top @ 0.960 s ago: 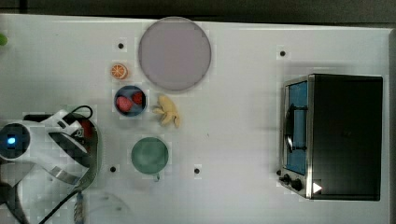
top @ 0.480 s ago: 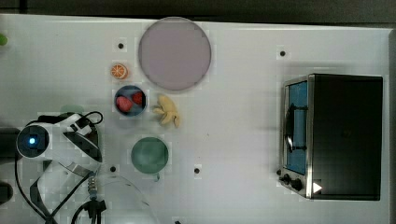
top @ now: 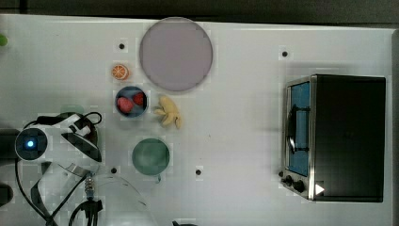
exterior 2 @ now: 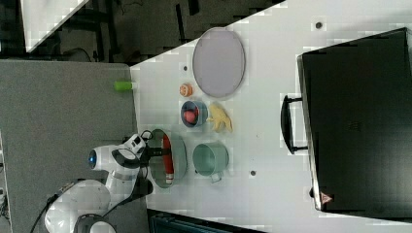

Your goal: Pick ketchup from strainer and place it on the table

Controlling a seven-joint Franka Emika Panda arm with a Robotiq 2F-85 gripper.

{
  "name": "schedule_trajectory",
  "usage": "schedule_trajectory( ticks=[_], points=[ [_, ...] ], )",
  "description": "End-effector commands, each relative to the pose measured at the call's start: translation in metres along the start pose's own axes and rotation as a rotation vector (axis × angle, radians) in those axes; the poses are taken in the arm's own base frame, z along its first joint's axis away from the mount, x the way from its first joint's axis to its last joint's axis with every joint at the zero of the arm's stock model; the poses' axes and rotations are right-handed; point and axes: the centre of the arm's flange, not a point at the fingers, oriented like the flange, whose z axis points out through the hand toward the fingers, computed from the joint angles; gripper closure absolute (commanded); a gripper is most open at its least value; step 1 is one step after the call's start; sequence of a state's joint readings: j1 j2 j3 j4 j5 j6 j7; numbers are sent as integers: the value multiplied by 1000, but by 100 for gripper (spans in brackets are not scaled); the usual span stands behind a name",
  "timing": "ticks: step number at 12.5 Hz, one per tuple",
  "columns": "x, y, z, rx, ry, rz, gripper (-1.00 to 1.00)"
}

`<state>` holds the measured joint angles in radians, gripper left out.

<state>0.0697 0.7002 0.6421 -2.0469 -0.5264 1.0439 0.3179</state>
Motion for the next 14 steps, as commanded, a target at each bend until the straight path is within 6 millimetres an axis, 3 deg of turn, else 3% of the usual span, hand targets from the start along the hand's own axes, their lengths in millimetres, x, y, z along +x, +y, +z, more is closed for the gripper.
schedule_trajectory(
  ticks=[1,5,9,11,14],
  points=[
    [-14,-17,-50,9,38,37,-18],
    [-11,-21,-142,26,57,172,-18],
    [18,-3,-218,8,99,137,-18],
    [38,20,-241,-6,27,118,-18],
    [84,79,-272,-19,-37,121,-18]
  ],
)
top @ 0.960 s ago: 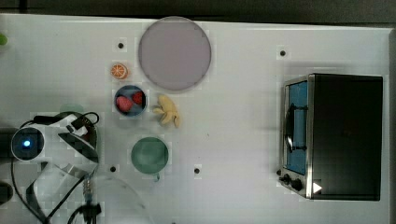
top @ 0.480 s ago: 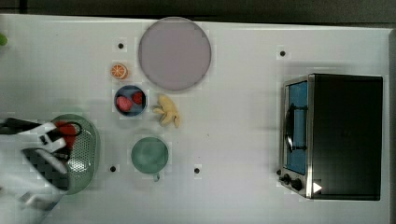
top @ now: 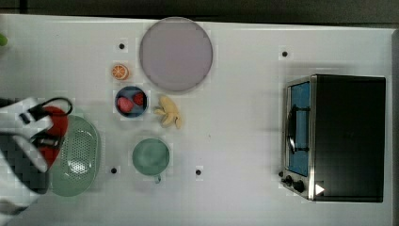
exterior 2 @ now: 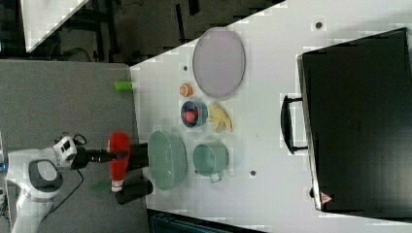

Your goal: Pick ketchup from strainer and place it on the table

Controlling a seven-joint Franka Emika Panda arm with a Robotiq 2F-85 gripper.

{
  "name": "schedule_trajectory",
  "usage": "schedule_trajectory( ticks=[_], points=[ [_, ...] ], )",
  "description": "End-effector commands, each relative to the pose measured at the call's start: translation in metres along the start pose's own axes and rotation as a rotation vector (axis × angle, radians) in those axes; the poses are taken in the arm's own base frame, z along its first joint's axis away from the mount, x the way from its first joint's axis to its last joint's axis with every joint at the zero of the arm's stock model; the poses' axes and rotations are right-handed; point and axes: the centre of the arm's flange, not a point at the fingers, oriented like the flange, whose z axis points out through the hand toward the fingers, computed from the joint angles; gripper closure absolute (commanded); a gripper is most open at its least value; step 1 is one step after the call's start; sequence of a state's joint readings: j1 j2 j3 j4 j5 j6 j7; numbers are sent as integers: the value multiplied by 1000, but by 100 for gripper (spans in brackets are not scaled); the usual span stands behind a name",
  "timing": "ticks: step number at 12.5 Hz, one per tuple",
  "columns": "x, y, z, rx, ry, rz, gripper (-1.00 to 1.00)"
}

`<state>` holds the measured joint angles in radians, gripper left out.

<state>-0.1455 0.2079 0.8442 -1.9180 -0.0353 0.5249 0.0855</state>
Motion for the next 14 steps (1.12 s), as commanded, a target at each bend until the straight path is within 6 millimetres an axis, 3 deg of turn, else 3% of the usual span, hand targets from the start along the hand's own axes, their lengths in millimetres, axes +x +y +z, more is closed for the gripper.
schedule_trajectory(
  ticks=[1,4,8,11,14],
  points=[
    [95,101,-14,-4,-28,19,-18],
    [145,178,-27,-2,2,67,-18],
    [187,296,-24,-24,0,111,-18],
    [194,370,2,-45,-43,192,-18],
    [186,405,36,-52,-47,247,-18]
  ],
)
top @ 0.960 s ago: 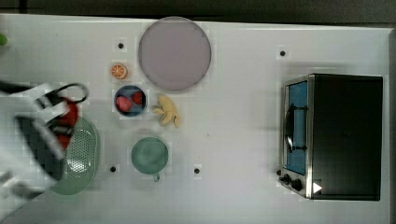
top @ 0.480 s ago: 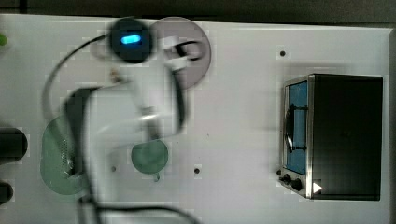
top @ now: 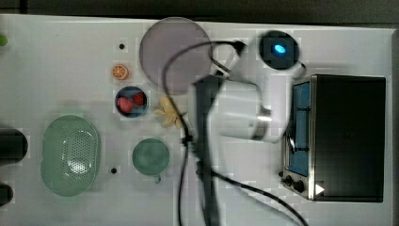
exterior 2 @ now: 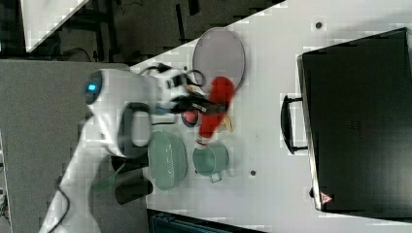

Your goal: Pick ketchup from strainer and place it on the table

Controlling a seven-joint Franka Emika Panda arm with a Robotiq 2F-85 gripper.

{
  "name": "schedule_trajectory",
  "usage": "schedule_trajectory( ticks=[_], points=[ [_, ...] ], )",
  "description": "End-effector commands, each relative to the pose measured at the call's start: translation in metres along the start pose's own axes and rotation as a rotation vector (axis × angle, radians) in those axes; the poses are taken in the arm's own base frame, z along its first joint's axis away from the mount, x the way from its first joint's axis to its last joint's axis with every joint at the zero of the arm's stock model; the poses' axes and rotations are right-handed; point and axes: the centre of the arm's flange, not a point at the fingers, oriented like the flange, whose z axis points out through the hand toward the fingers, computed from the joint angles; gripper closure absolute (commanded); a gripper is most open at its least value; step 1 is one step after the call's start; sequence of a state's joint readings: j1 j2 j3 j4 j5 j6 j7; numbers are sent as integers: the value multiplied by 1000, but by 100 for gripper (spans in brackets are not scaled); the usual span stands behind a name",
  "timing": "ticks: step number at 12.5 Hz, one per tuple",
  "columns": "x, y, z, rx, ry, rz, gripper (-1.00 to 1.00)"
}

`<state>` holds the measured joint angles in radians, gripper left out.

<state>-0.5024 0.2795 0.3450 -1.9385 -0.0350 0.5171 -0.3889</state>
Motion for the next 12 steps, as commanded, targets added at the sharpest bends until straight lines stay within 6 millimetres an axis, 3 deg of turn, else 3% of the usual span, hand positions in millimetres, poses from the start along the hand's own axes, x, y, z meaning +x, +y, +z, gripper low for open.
schedule_trajectory(
  ticks=[1,6,8,10,12],
  points=[
    [-29,-34,29,5,4,-127,-18],
    [-54,-23,115,16,-35,-126,-18],
    [-53,-21,137,35,-30,-120,-25],
    [-52,-16,150,41,-26,-110,-66],
    [-52,-18,140,43,-8,-114,-100]
  ],
)
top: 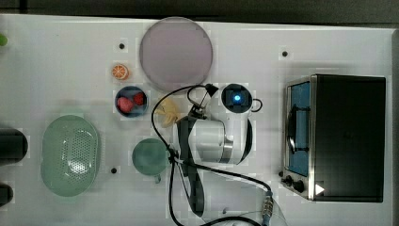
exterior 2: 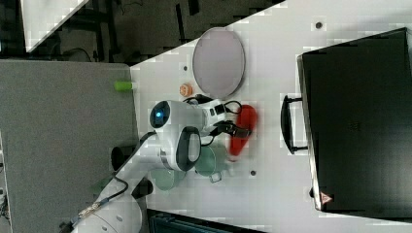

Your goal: Pick ketchup from strainer and place it on the table

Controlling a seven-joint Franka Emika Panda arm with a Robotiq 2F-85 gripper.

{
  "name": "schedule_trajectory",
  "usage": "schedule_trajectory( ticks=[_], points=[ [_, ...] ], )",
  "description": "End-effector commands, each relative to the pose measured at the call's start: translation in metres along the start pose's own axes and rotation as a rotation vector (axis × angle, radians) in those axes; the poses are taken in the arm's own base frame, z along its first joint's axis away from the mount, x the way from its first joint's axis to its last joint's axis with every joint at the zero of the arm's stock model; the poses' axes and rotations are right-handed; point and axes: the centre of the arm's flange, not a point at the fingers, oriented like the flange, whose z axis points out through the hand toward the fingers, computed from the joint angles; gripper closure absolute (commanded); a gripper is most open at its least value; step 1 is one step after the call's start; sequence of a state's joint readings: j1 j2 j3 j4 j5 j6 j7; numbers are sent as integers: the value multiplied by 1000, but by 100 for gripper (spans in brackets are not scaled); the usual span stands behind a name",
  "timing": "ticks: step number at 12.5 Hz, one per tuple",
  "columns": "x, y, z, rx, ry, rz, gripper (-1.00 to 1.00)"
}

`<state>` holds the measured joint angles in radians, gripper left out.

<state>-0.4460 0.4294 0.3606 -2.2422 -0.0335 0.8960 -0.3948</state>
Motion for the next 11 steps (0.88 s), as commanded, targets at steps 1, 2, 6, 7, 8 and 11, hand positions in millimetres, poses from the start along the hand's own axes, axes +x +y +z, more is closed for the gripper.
schedule_trajectory(
  ticks=[1,2,6,7,8,11],
  points=[
    [12,0,-52,12,93,-39,-100],
    [13,-3,-71,14,120,-30,-100],
    [11,-18,-186,0,208,76,-100],
    [7,-20,-217,-9,209,120,-100],
    [1,-22,-246,-18,207,164,-100],
    [-13,-29,-327,-7,248,273,-100]
  ],
)
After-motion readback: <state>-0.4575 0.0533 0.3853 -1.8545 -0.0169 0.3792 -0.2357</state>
